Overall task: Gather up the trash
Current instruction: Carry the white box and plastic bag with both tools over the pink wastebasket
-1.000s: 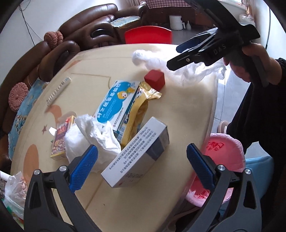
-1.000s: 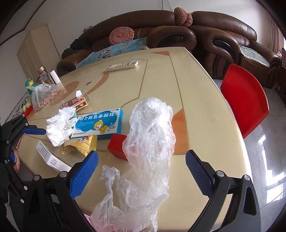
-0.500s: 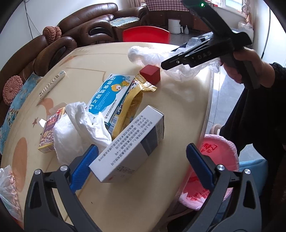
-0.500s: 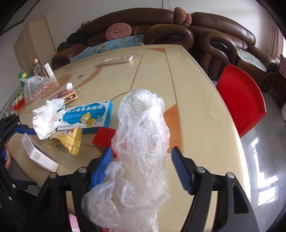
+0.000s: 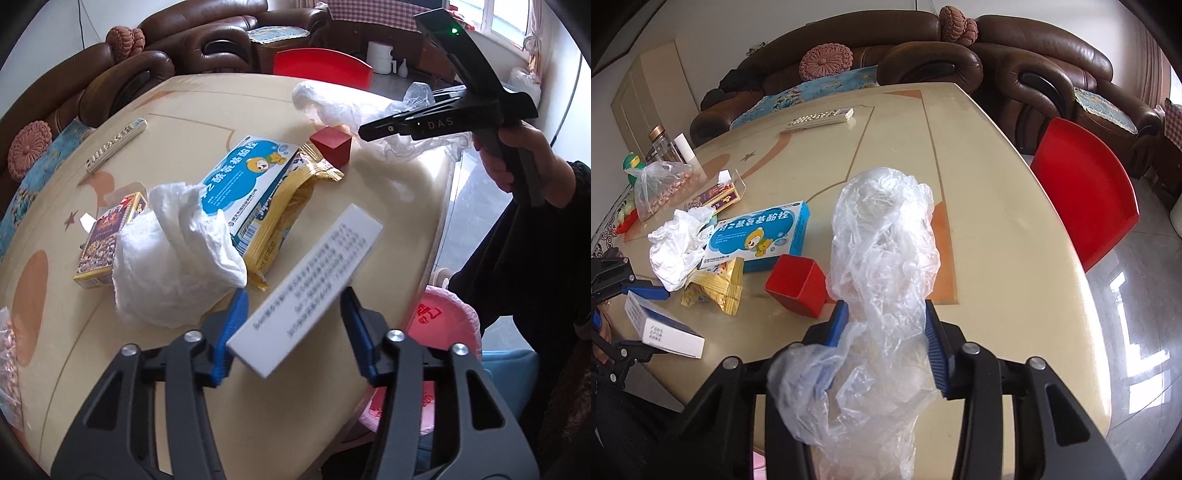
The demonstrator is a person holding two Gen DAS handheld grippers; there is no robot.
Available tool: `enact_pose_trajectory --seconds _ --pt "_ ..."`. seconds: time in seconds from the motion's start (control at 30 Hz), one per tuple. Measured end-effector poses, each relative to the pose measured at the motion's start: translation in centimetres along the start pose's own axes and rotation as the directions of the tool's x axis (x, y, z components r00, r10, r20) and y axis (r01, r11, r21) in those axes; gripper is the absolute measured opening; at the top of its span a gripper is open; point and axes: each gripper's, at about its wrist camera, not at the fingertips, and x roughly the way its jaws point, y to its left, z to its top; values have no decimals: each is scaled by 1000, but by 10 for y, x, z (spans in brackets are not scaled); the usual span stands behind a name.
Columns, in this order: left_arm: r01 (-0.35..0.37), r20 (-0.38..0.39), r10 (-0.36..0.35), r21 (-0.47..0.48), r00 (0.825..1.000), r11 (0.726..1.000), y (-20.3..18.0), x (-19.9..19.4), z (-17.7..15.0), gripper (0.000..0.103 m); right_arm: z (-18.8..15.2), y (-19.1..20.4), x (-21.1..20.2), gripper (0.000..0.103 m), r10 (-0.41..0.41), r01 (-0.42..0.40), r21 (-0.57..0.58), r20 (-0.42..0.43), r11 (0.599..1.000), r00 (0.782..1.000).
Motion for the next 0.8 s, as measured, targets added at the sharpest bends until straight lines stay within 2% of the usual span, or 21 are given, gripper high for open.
enact_pose_trajectory --seconds 0.13,0.2,0.37,0.57,0.7,0.8 --pt "-12 3 12 2 1000 1000 -3 -2 0 42 0 -1 -1 32 -22 22 4 4 1000 1000" --pt "-11 6 11 -11 1000 1000 -4 -4 0 34 -1 -2 -2 31 -17 17 11 3 1000 1000" --pt "-5 13 6 -68 1000 998 -1 -9 -2 25 0 -5 -6 28 -20 20 26 13 999 1000" --pt "-23 22 26 -116 999 993 1 -9 -3 23 0 -8 -9 28 -25 24 42 17 999 1000" --pt "-28 53 39 -182 998 983 0 -10 -3 21 1 -6 -12 28 -24 23 41 27 999 999" --pt "-66 62 78 -181 995 981 -9 -11 -4 21 3 -6 -16 27 -23 22 46 38 999 999"
